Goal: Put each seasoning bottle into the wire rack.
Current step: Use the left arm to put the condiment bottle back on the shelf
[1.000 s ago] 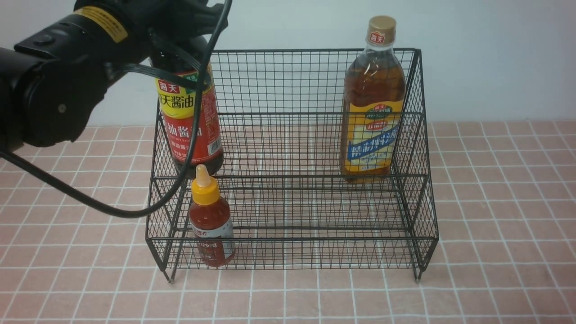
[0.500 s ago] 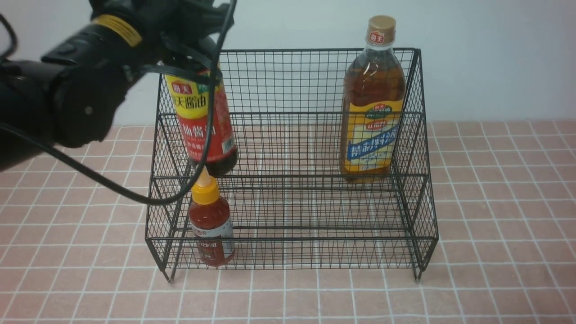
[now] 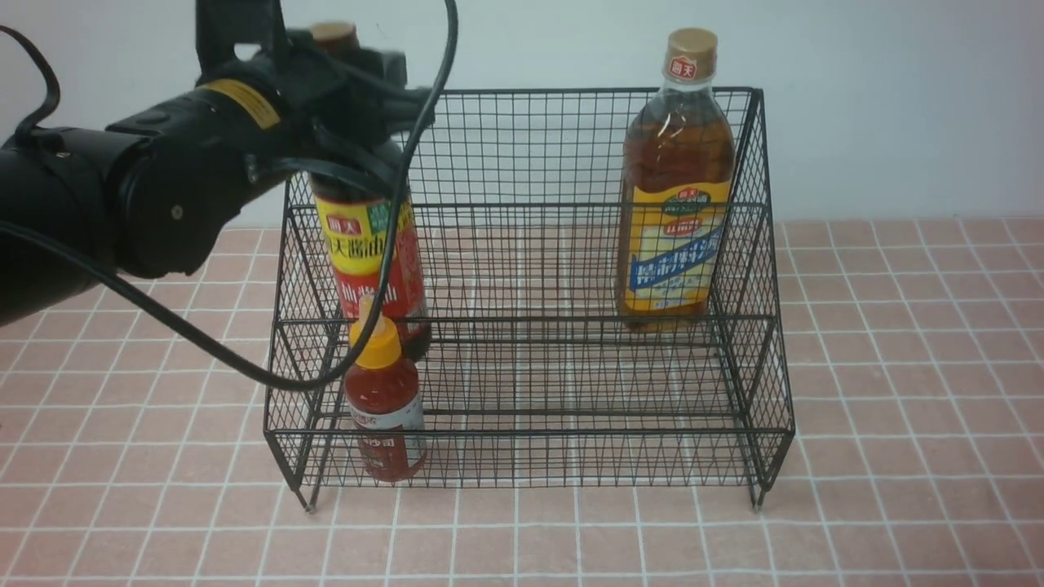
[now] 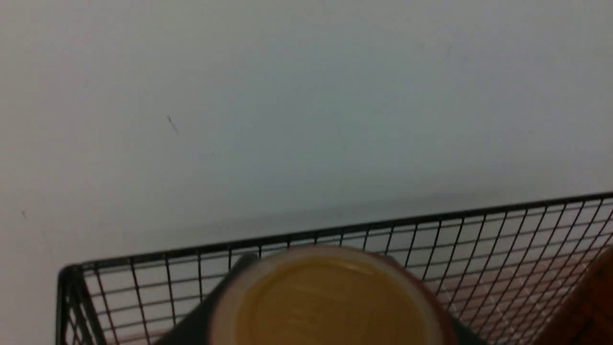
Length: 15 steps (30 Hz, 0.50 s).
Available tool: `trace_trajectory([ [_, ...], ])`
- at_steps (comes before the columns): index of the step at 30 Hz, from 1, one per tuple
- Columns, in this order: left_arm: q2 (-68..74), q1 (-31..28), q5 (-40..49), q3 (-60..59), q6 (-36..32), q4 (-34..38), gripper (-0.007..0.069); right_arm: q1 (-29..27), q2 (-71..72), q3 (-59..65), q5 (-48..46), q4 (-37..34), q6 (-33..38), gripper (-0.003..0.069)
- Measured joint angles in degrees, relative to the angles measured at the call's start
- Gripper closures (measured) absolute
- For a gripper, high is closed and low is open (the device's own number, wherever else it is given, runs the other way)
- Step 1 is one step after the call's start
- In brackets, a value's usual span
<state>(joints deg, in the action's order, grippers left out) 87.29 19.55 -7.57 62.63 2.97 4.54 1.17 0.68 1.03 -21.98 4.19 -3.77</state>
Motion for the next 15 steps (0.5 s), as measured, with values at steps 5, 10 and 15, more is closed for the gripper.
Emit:
trace_trajectory([
  [5, 0.0, 0.0, 4.7, 0.0, 0.0, 0.0, 0.0366, 0.0, 0.0, 0.0, 0.0, 0.0, 0.0, 0.0673],
  [10, 1.1, 0.0, 7.6, 0.0, 0.0, -0.2, 0.0368, 0.0, 0.0, 0.0, 0.0, 0.0, 0.0, 0.0673],
  [15, 1.4, 0.0, 8.8, 0.0, 0.0, -0.2, 0.0368, 0.0, 0.0, 0.0, 0.0, 0.0, 0.0, 0.0673],
])
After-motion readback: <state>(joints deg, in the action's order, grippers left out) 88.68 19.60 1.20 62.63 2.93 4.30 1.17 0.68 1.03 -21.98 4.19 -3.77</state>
